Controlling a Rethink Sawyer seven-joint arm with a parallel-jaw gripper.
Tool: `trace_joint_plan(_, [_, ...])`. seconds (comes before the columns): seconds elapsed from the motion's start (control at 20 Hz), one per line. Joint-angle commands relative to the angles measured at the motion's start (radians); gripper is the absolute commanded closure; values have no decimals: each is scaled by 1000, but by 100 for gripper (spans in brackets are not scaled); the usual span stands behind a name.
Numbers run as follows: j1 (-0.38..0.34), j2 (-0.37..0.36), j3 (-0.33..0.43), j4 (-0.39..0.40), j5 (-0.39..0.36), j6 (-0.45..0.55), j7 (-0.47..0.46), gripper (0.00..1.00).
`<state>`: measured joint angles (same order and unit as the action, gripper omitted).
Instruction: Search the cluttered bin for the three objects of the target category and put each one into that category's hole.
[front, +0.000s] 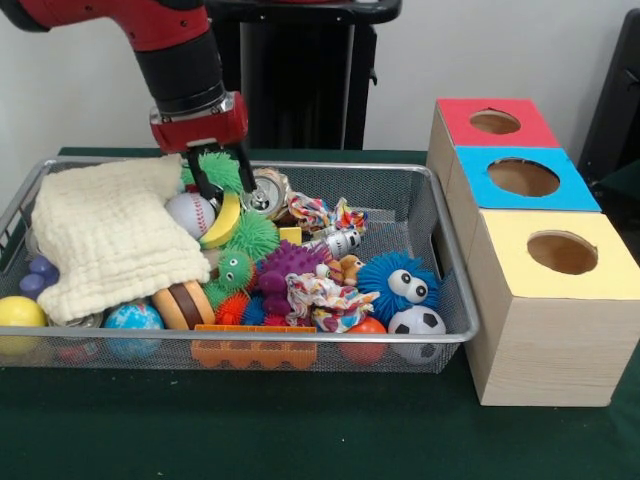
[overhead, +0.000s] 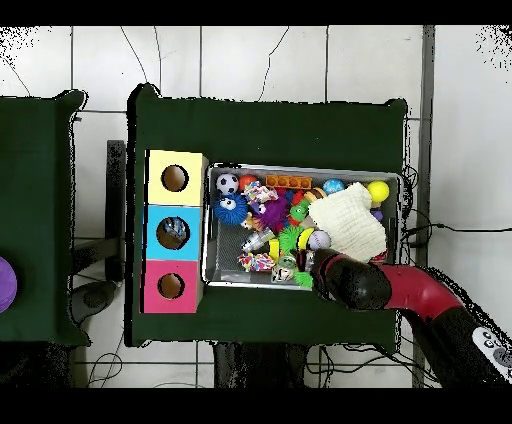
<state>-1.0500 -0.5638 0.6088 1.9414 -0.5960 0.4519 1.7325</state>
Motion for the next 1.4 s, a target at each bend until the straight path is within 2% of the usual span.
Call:
trace_joint_plan(0.05, [-36,128,82,-117,-123,83,-308,0])
trace_joint_plan(0.2, [-30,99,89,-105,-127,96,-283,0])
trace_joint_plan(0.4, [-11,0,98,-59,-103,128,-228,0])
trace_joint_plan(0.5, [-10,-99,122,-6,-66,155,-209,0])
trace_joint_plan(0.55, [-6,-204,133,30,-25,188,-191,0])
trace_joint_plan(0.65, [-6,-329,149,55,26,247,-202,0])
trace_joint_plan(0.75, [-24,-383,174,60,70,307,-235,0])
trace_joint_plan(0.95, [-78,-436,227,56,134,415,-303,0])
trace_joint_plan(1.15, [-128,-423,274,34,158,491,-347,0])
trace_joint_plan(1.3, [-155,-392,293,12,132,503,-366,0])
trace_joint_plan(1.4, [-157,-336,283,-12,75,478,-364,0])
